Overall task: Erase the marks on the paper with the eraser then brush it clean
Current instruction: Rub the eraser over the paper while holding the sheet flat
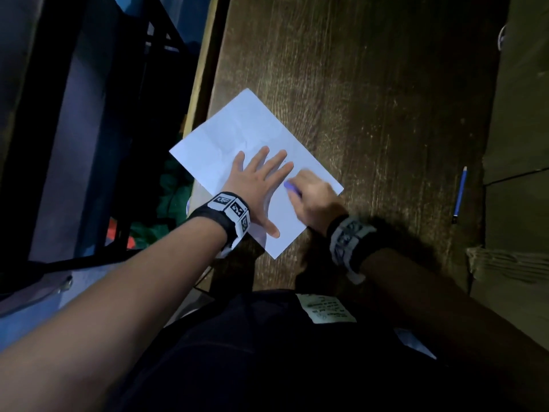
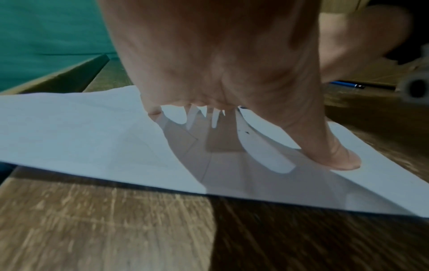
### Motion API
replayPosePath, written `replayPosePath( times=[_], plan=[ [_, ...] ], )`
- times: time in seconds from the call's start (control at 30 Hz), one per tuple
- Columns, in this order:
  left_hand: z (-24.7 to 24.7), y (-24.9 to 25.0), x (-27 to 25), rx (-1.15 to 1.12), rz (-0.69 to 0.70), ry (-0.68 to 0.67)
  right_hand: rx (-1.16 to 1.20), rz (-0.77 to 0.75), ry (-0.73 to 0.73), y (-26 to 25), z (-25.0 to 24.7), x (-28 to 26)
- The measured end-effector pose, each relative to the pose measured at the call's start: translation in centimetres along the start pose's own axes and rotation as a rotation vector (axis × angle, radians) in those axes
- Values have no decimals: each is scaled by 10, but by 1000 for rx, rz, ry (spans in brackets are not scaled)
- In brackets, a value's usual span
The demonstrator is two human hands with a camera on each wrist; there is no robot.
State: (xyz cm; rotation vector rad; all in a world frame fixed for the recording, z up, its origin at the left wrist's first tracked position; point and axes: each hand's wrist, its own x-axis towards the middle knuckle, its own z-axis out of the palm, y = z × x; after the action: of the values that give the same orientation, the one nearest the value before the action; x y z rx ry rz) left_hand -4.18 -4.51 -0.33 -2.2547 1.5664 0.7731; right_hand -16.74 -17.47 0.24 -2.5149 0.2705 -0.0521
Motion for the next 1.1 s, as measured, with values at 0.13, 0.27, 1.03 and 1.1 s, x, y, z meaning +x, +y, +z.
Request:
replayPosePath(
  times=[0.13, 0.27, 1.03, 1.1],
  plan=[
    [1, -4, 1, -7, -3, -5, -14, -179, -294, -10, 1, -26],
    [3, -3, 3, -11, -11, -5, -9, 115, -22, 16, -10, 20],
    [0, 0, 4, -19, -5, -11, -6, 22, 42, 8, 3, 2],
    [1, -1, 4, -20, -4, -18, 58, -135, -135, -10, 11, -32]
  ],
)
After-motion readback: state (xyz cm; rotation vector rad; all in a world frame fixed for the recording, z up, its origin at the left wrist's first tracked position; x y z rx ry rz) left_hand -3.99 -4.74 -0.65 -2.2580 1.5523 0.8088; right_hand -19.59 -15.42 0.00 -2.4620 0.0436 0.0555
